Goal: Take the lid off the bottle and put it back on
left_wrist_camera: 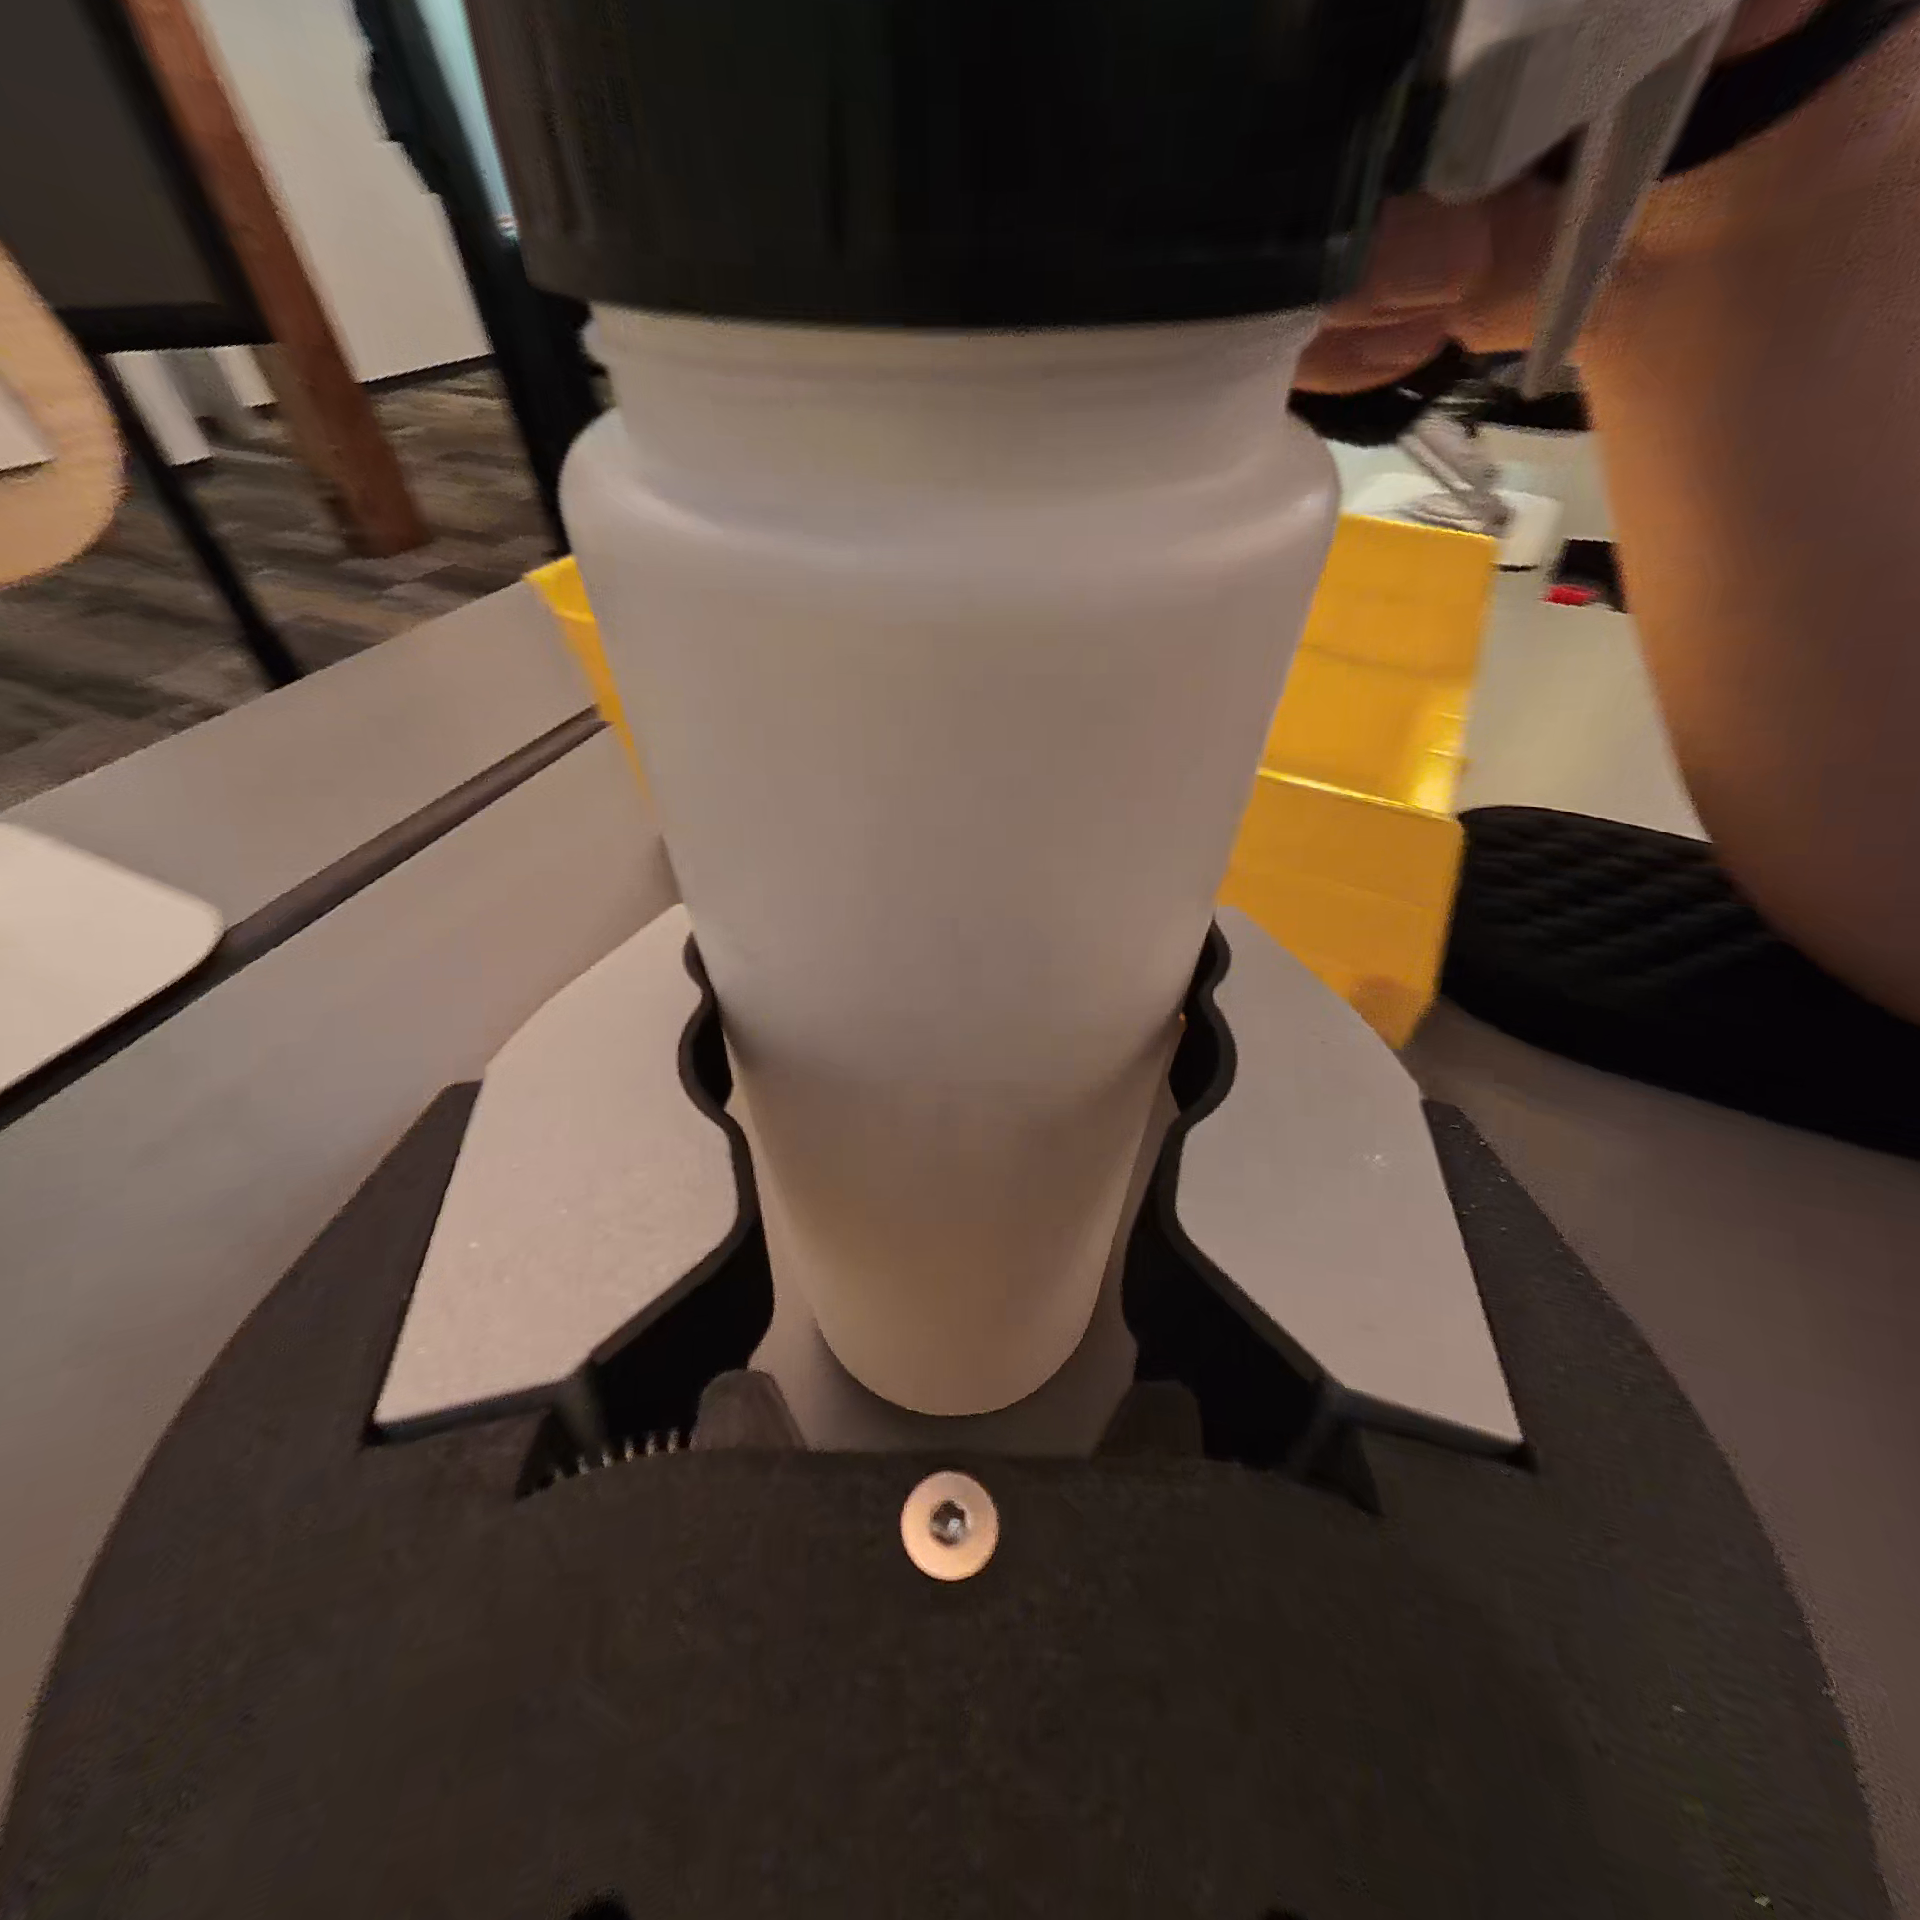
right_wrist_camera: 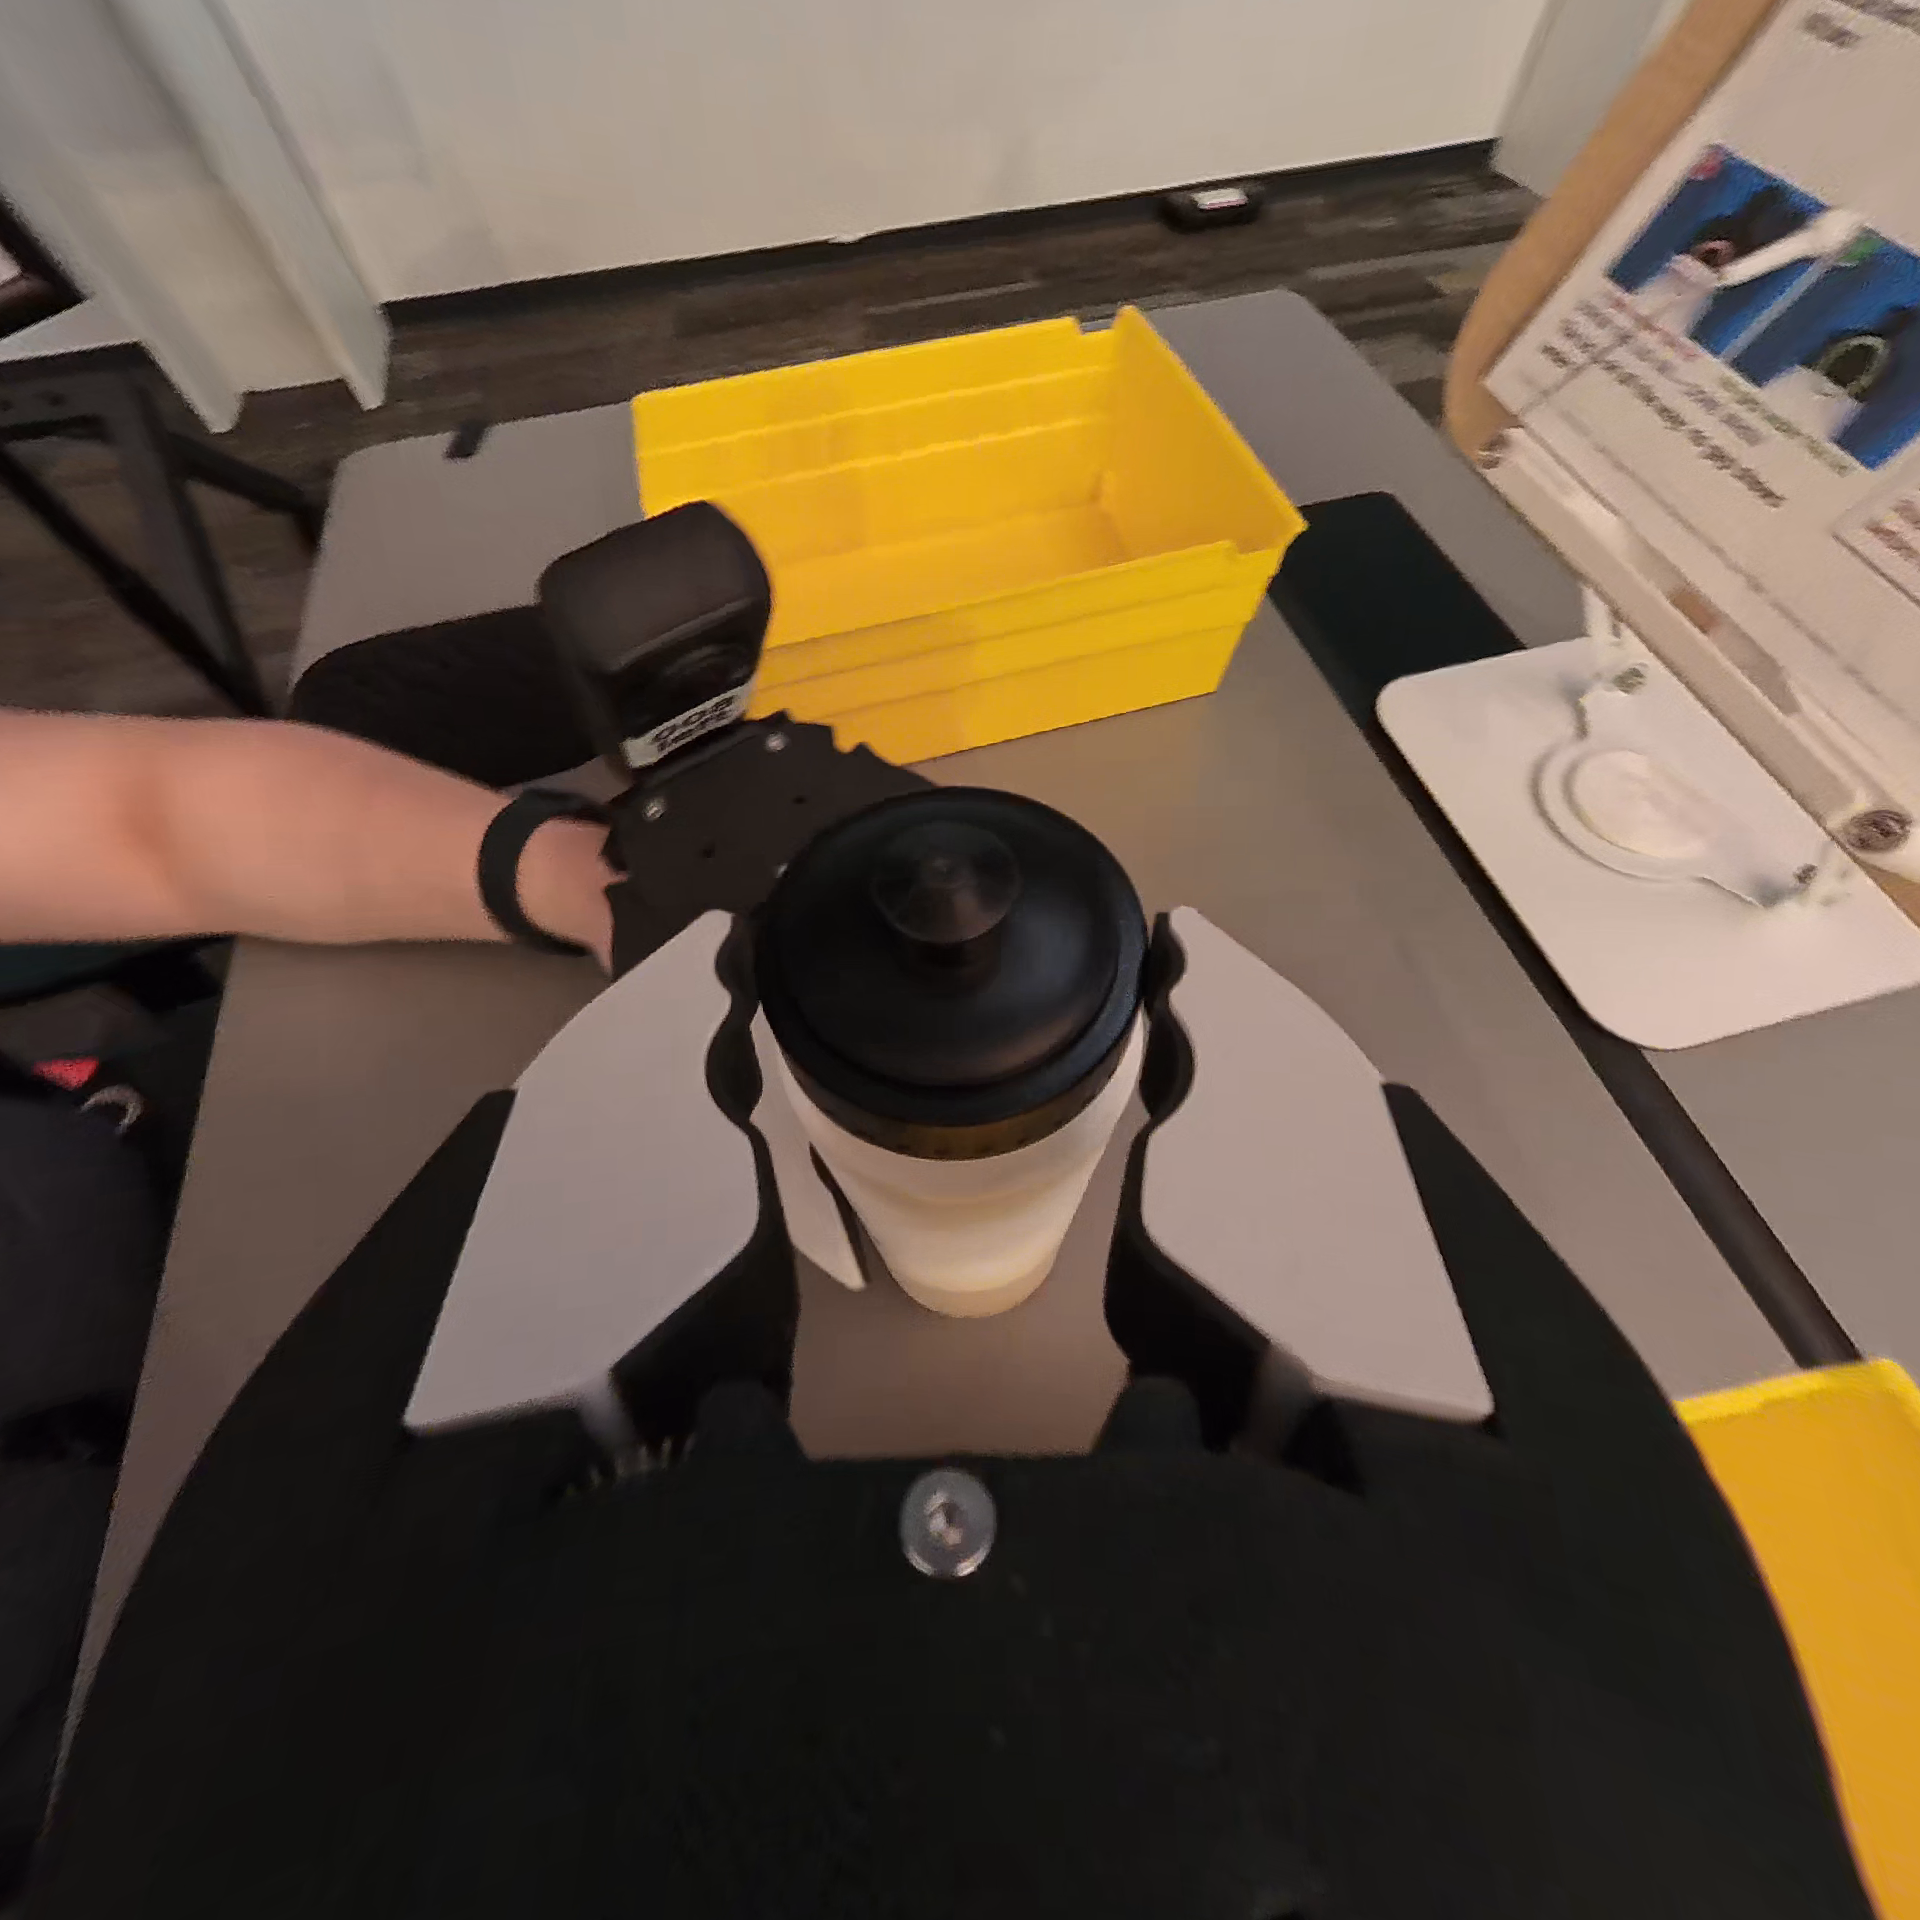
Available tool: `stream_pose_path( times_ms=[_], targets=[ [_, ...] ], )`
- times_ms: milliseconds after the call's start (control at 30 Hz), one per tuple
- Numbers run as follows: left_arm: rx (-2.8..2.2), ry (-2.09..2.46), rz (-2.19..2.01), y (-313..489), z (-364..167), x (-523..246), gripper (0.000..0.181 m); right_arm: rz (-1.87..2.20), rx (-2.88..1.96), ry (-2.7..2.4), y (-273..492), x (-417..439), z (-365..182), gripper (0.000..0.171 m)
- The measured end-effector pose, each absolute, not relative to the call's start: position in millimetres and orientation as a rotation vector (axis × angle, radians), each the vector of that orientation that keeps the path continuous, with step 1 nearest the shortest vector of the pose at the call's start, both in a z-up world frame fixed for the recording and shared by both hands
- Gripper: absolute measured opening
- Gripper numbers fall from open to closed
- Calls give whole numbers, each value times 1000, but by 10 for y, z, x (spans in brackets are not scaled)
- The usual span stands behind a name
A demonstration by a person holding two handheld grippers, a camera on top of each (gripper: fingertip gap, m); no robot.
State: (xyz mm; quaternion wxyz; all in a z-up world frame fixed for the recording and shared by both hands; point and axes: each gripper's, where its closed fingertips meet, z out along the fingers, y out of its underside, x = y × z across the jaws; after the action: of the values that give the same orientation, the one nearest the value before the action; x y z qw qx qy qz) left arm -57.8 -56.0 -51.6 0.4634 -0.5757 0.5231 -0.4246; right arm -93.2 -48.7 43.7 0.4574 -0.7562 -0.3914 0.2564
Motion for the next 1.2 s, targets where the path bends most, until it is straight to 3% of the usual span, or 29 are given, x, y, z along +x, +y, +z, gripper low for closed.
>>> stream_pose_path(
  times_ms=[267,833,967,1200],
  targets=[
    [-1551,1100,-878,-269,-523,-673,85,585,-1914,-689,-205,-1003,422,74],
    [-1389,1348,-1104,-546,-520,-654,85,755,-1653,-994,-488,-895,558,78],
    [-1402,1344,-1095,-540,-522,-653,85,727,-1675,-1024,-473,-945,482,68],
    [-1501,1229,-970,-377,-530,-656,85,657,-1745,-928,-355,-929,475,68]
  ],
)
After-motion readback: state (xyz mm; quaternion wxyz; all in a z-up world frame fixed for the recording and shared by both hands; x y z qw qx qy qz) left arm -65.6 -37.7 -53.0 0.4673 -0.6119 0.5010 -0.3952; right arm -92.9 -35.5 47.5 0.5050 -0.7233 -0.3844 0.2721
